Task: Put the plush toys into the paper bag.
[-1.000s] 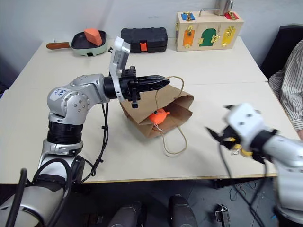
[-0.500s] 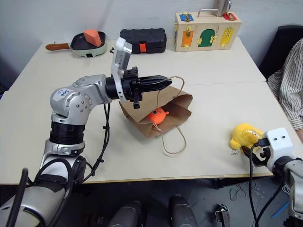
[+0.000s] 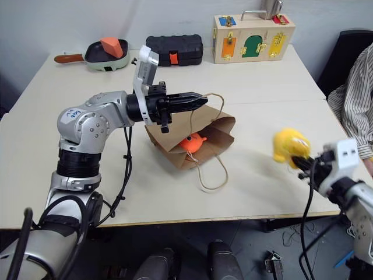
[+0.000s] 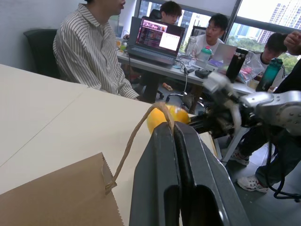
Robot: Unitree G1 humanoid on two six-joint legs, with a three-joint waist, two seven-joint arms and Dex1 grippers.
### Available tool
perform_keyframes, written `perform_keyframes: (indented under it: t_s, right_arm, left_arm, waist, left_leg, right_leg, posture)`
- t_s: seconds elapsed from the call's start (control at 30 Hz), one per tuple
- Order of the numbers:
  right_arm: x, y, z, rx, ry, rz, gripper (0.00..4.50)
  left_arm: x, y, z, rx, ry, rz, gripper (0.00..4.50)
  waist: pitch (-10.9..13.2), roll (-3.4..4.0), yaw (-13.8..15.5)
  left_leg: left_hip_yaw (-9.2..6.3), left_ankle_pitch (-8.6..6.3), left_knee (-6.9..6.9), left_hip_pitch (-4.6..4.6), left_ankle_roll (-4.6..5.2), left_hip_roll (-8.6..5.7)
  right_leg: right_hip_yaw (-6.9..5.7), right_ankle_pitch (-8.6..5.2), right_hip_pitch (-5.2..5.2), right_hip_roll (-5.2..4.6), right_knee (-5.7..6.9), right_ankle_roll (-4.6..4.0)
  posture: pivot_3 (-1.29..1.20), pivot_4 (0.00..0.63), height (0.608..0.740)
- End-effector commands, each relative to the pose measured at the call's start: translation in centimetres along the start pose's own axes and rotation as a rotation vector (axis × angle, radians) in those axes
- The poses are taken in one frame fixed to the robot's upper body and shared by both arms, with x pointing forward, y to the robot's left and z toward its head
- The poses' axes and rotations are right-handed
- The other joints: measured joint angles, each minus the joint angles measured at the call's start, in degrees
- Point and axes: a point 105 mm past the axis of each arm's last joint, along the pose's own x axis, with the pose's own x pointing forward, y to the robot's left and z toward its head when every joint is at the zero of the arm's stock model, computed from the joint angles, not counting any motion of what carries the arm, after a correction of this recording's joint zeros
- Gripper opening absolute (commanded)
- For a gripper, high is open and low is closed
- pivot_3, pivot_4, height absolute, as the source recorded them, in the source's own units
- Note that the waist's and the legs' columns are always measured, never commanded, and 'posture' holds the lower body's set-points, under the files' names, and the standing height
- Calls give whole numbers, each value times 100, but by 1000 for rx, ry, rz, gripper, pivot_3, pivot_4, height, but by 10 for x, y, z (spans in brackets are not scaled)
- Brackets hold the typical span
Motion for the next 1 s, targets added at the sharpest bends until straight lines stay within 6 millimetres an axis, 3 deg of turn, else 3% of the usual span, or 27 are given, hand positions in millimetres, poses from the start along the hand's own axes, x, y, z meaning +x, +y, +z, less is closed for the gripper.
perform_keyframes:
  t_s: [0.03, 0.3, 0.47, 0.8, 1.0]
  right_arm:
    - [23, 39, 6, -60, 34, 135, 11]
    - [78, 59, -16, -244, 139, 153, 11]
    - [101, 70, -7, -194, 89, 161, 11]
    - [134, 90, -6, -76, 113, 152, 11]
    - [148, 87, -9, -58, 125, 118, 11]
  left_arm:
    - [-1, -3, 15, 54, -30, -7, 0]
    - [1, -8, 24, 53, -57, -15, 0]
    - [2, -14, 18, 52, -32, -38, 0]
    - [5, -16, 16, 47, -30, -47, 0]
    - [7, -20, 14, 39, -22, -70, 0]
  waist:
    - [0, -1, 28]
    - [0, -1, 119]
    - [0, -1, 33]
    - [0, 0, -9]
    - [0, 0, -26]
  left_leg:
    - [-6, 0, -1, -1, -1, 0]
    - [-11, -2, 3, -14, 4, -11]
    - [-10, -2, 3, -16, 4, -10]
    - [-14, 1, 0, -16, 0, -7]
    - [-14, 1, 0, -16, 0, -8]
  right_leg:
    - [-5, 0, 1, 0, -3, 0]
    - [-9, 0, -3, -9, -18, 0]
    - [-11, 0, -5, -9, -11, 0]
    - [-17, 0, -8, -8, 2, 0]
    - [-17, 0, -8, -8, 4, 0]
  posture:
    - [0, 150, 740]
    - [0, 150, 740]
    - [0, 150, 740]
    - [0, 150, 740]
    - [0, 150, 740]
